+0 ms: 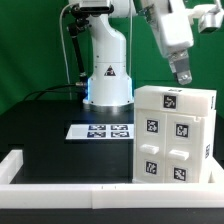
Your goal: Assemble cabinet
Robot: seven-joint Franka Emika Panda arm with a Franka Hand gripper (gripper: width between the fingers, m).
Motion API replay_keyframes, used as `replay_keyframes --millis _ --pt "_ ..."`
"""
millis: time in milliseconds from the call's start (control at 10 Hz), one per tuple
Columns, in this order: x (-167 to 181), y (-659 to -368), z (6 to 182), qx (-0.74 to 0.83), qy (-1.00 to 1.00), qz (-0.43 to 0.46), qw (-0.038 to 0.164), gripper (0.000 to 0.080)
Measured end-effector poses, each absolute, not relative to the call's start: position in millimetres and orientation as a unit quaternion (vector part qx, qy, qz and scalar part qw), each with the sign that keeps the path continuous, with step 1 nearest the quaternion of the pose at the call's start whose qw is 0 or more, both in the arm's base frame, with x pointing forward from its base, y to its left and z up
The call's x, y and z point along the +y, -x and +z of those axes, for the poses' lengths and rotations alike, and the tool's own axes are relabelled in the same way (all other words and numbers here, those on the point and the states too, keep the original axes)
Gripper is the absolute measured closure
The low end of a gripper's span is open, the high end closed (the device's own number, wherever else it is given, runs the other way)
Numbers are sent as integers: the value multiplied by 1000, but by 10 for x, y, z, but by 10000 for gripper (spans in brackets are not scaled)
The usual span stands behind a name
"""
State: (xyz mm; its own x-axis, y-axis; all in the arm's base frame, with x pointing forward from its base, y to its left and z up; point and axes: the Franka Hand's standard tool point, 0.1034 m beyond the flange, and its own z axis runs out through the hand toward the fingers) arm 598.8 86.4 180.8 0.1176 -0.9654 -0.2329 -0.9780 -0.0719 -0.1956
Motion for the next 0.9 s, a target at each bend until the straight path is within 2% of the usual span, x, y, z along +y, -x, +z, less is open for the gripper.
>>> replay_keyframes --millis 300,600,900 --pt "893 -6032 1831 512 846 7 150 2" --pt "887 -6028 1823 429 891 -7 150 2" --pt "813 -6041 1847 239 961 -28 135 2"
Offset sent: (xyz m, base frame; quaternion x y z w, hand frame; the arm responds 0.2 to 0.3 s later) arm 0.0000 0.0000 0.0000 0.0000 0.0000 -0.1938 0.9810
